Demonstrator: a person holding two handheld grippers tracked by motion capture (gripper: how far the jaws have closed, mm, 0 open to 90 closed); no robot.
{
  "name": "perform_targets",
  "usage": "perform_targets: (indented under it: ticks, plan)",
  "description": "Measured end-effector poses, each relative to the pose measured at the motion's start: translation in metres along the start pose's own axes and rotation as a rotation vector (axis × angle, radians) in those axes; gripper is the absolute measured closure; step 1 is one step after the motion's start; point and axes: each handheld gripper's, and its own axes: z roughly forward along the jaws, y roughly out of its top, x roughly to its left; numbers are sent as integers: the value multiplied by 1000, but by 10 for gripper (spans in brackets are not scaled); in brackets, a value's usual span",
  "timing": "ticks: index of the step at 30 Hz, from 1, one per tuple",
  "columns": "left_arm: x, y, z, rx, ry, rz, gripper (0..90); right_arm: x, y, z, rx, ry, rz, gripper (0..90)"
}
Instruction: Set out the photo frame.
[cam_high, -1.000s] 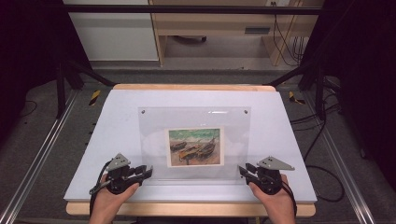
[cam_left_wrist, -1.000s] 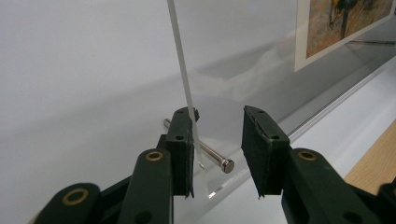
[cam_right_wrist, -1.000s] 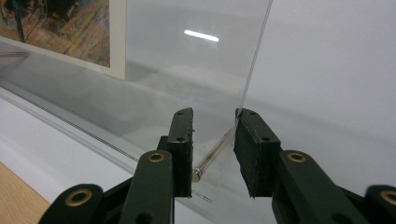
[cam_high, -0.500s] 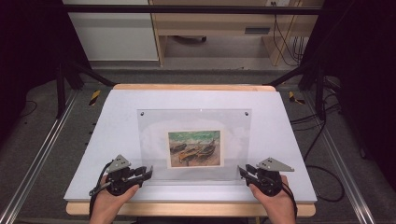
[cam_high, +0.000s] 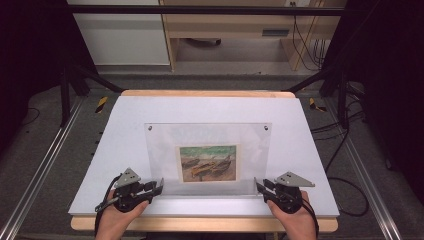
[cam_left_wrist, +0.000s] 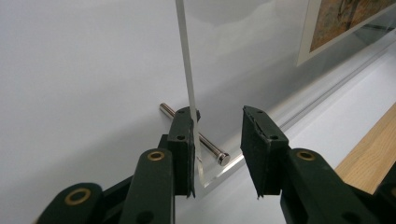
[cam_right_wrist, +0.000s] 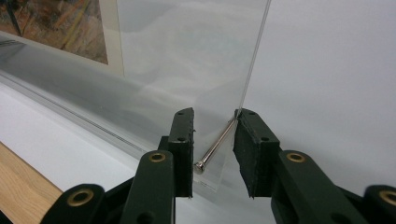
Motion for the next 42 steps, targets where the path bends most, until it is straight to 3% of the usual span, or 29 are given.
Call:
perform_targets:
  ticks: [12,25,42]
  plan:
    - [-1,0,0,10,0,5,643,2,-2,-1,6,2,10,685]
    - [-2,-1,0,29,5,17,641,2,-5,-1,13,1,-11,687]
    - [-3,-1,4,53,36,39,628,5,-9,-1,43,9,-22,690]
